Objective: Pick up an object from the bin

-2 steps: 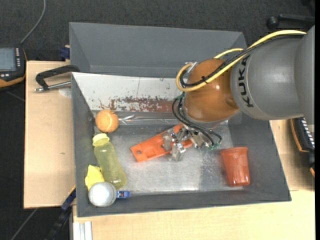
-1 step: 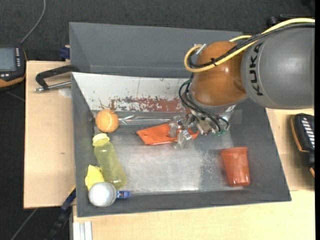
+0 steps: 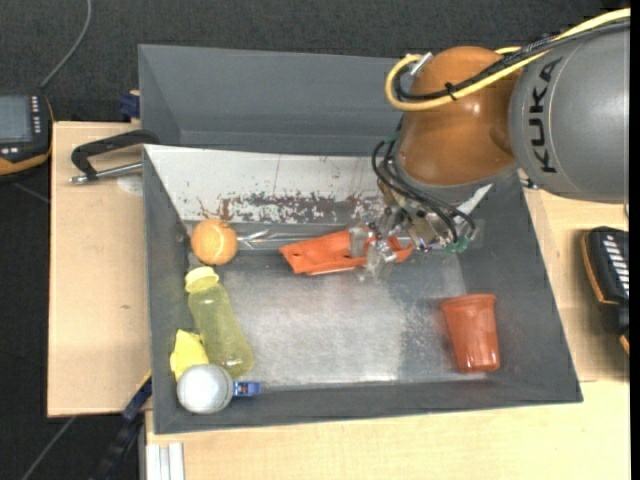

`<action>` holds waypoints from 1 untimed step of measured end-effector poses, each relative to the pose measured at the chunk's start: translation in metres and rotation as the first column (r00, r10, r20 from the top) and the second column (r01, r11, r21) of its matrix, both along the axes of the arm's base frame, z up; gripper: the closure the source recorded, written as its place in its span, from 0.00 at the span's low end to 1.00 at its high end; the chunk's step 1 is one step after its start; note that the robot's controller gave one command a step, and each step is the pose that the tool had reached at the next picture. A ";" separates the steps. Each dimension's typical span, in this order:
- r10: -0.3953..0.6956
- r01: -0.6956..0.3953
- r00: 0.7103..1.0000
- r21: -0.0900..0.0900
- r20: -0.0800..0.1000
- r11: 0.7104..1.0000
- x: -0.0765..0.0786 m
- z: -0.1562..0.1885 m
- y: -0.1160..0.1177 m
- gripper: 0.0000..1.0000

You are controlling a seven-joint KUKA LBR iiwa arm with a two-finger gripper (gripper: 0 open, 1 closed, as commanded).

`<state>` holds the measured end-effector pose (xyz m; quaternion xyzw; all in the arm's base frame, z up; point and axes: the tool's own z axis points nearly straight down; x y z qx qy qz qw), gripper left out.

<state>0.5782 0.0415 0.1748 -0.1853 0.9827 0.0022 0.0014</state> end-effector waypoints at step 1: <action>-0.003 0.003 1.000 0.002 0.005 1.000 -0.002 0.068 0.007 1.00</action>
Offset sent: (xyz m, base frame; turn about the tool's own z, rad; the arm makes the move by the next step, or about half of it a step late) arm -0.0103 0.0117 0.1604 -0.0301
